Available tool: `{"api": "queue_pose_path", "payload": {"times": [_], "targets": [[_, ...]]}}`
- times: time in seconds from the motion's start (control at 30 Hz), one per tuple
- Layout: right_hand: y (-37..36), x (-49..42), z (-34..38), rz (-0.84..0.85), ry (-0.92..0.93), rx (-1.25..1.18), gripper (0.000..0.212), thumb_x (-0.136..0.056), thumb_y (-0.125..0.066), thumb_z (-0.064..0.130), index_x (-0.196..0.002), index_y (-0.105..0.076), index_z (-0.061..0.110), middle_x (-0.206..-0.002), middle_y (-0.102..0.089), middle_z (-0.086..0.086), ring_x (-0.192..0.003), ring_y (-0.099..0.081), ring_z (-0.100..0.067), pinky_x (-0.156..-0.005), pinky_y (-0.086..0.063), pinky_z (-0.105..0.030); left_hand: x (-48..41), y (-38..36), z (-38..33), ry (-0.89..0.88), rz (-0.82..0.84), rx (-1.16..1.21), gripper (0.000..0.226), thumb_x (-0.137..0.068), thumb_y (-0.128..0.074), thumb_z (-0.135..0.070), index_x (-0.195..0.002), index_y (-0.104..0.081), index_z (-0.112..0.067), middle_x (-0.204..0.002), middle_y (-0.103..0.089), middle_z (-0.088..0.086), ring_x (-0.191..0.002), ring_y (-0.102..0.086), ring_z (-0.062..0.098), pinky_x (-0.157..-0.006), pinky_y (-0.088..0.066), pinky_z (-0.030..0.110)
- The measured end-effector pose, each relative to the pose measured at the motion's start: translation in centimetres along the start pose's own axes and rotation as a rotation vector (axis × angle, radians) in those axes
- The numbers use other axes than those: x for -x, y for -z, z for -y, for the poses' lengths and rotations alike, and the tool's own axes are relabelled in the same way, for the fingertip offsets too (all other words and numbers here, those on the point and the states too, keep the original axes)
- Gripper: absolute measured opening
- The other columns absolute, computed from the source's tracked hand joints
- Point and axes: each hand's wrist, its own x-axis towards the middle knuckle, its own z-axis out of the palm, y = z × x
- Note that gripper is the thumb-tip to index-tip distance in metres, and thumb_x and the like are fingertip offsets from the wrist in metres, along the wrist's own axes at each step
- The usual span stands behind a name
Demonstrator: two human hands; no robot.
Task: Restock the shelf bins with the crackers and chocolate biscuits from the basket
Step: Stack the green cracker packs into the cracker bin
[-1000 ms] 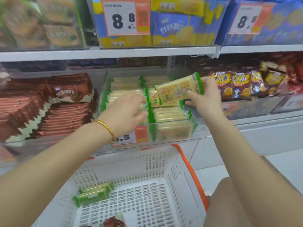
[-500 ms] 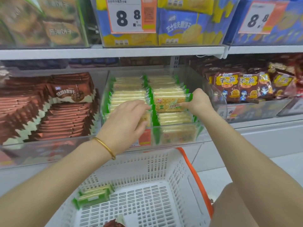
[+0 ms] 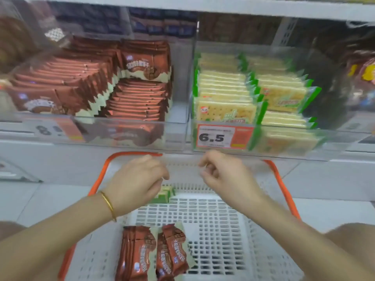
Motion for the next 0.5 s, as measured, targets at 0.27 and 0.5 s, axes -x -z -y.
{"api": "queue_pose_path", "payload": {"times": [0.27, 0.5], "targets": [[-19.2, -7.0, -3.8, 0.44, -0.047, 0.312, 0.033, -0.093, -0.049, 0.009, -0.126, -0.051, 0.011, -0.127, -0.05, -0.01, -0.113, -0.053, -0.029, -0.088, -0.049, -0.039, 1.6, -2.4, 5.3, 0.358, 0.547, -0.227, 0.031, -0.098, -0.037, -0.03, -0.123, -0.051, -0.02, -0.124, -0.054, 0.004, -0.117, -0.047, 0.024, -0.088, -0.044, 0.036], [-25.5, -8.3, -4.0, 0.404, -0.064, 0.585, 0.053, -0.082, -0.057, -0.003, -0.131, -0.041, 0.01, -0.136, -0.038, -0.015, -0.13, -0.033, -0.034, -0.096, -0.042, -0.038, 2.3, -2.8, 5.8, 0.347, 0.547, -0.208, 0.03, -0.099, -0.037, -0.03, -0.124, -0.048, -0.018, -0.122, -0.054, 0.004, -0.115, -0.048, 0.024, -0.089, -0.043, 0.037]]}}
